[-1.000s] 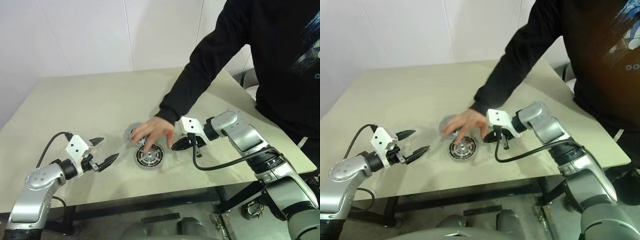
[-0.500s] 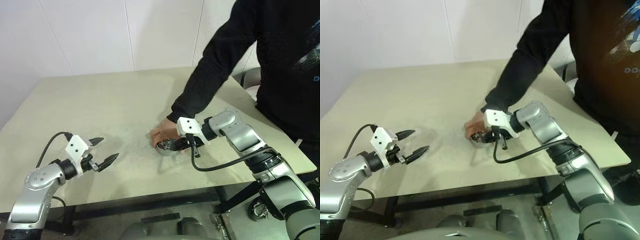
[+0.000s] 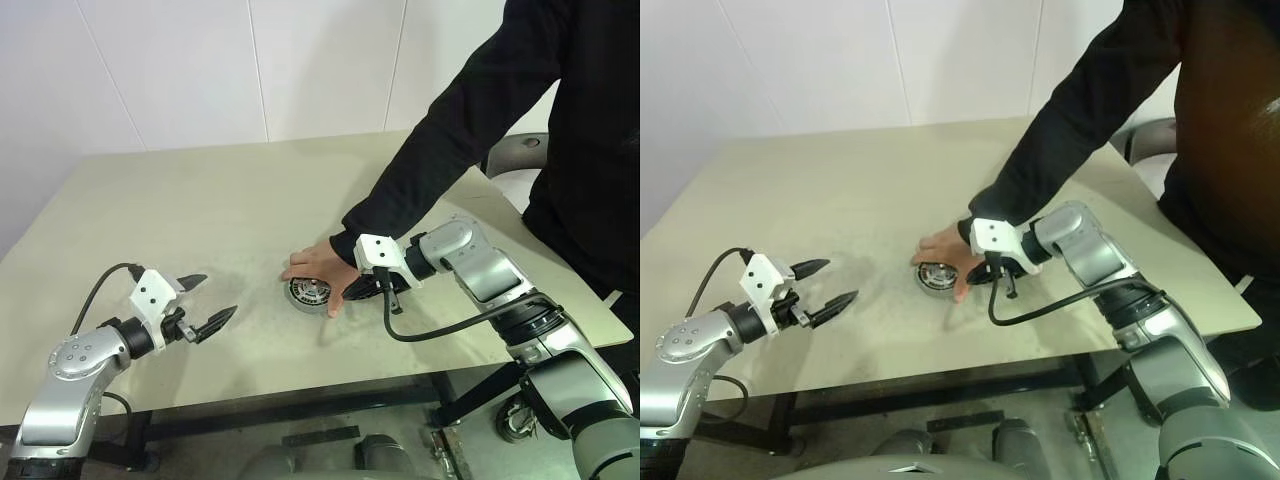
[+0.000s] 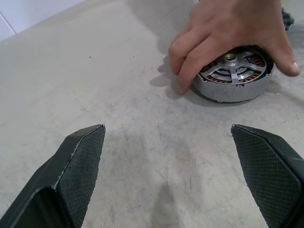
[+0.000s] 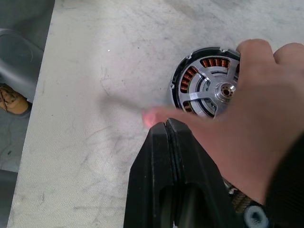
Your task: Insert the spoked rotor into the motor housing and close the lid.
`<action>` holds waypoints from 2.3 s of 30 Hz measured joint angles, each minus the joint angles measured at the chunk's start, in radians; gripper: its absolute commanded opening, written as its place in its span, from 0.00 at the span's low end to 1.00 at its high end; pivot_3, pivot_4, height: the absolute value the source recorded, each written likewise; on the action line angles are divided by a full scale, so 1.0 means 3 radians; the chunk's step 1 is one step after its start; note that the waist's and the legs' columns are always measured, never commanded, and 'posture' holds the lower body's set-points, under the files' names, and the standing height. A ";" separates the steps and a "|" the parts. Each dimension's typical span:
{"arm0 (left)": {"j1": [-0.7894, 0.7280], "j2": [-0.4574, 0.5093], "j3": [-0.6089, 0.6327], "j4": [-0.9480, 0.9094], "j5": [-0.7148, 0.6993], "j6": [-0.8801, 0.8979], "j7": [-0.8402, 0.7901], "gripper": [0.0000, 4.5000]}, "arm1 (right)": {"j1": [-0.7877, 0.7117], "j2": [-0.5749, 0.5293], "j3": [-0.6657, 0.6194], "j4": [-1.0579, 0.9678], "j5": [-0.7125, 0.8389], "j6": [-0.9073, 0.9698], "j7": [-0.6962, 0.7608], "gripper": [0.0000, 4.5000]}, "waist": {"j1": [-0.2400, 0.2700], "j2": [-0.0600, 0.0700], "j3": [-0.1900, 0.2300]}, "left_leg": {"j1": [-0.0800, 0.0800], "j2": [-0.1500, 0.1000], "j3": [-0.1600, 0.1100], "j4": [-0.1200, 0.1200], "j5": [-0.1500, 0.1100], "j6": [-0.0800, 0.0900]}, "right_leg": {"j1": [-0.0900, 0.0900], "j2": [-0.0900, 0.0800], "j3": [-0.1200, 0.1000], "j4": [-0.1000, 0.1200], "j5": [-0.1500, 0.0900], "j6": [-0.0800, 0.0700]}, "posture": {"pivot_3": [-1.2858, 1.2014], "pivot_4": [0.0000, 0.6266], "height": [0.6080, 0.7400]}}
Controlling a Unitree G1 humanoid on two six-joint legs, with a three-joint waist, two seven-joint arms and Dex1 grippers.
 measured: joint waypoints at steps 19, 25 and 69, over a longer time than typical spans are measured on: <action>-0.0031 0.0000 0.0000 0.0058 0.0008 -0.0003 -0.0014 1.00 | -0.0036 0.0011 0.0000 0.0036 -0.0024 0.0027 -0.0036 0.14 | -0.0003 0.0000 0.0000 | 0.0000 0.0000 0.0001 0.0001 0.0000 0.0000 | 0.0000 0.0000 0.0000 0.0002 0.0000 0.0000 | 0.52 0.00 1.00; -0.0100 0.0000 -0.0001 0.0067 0.0014 -0.0004 -0.0014 1.00 | -0.0180 0.0095 0.0012 0.0074 -0.0054 0.0072 -0.0034 0.60 | -0.0005 0.0000 0.0000 | 0.0001 0.0000 0.0001 0.0001 0.0000 -0.0001 | 0.0000 0.0000 0.0000 0.0004 0.0000 -0.0001 | 0.52 0.00 1.00; -0.0093 -0.0067 -0.0007 0.0083 0.0040 -0.0012 0.0075 1.00 | -0.0775 0.0891 0.0614 0.1407 -0.1120 -0.0862 0.0065 0.16 | -0.0019 -0.0002 -0.0001 | 0.0031 0.0001 0.0012 0.0001 0.0006 -0.0011 | 0.0003 0.0000 0.0000 0.0037 0.0004 -0.0008 | 0.52 0.00 1.00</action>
